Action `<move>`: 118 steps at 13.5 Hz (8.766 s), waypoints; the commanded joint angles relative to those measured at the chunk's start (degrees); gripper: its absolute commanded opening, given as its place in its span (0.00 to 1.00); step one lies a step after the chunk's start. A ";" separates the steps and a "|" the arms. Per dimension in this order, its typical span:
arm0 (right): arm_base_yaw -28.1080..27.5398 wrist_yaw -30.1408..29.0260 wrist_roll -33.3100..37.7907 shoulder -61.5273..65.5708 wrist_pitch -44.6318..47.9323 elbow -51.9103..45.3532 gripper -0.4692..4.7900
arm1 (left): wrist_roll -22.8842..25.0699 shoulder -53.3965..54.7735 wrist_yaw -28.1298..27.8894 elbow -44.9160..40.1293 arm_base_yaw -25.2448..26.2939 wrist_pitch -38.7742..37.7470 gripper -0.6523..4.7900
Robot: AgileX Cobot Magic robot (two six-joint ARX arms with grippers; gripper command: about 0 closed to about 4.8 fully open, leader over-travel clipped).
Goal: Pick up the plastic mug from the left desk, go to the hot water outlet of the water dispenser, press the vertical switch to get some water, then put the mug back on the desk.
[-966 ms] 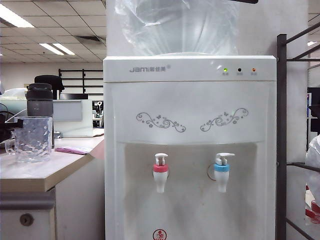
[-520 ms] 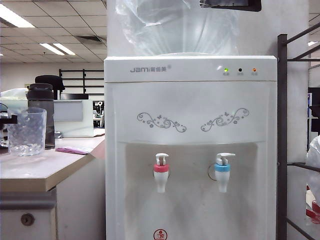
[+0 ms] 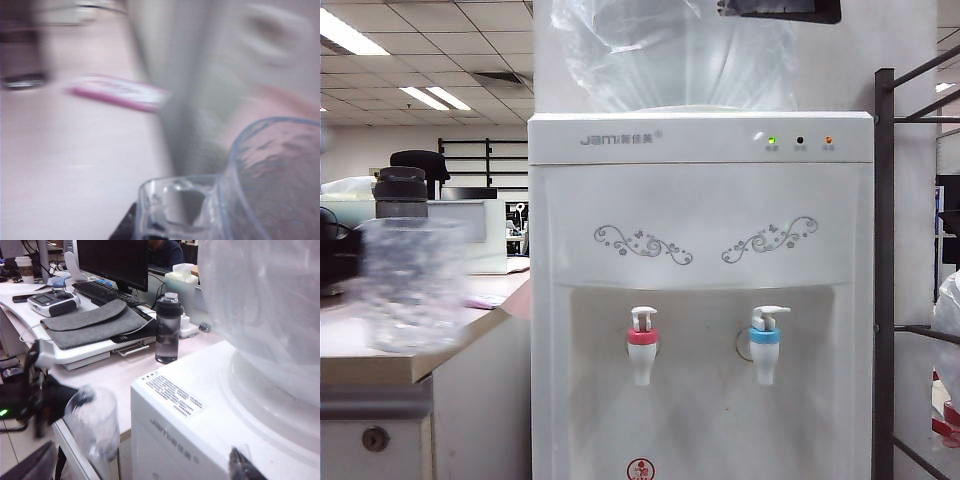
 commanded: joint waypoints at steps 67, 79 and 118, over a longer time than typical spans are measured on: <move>0.44 3.96 12.04 33.03 0.98 3.06 0.08 | -16.94 30.60 -47.25 28.89 -36.54 -19.93 0.11; 0.85 4.26 12.20 39.50 -0.15 3.08 0.08 | -16.92 30.60 -47.06 28.92 -36.54 -19.93 0.11; 3.80 10.05 7.21 34.27 -7.63 8.63 0.08 | -16.94 30.60 -46.86 28.96 -36.54 -19.93 0.11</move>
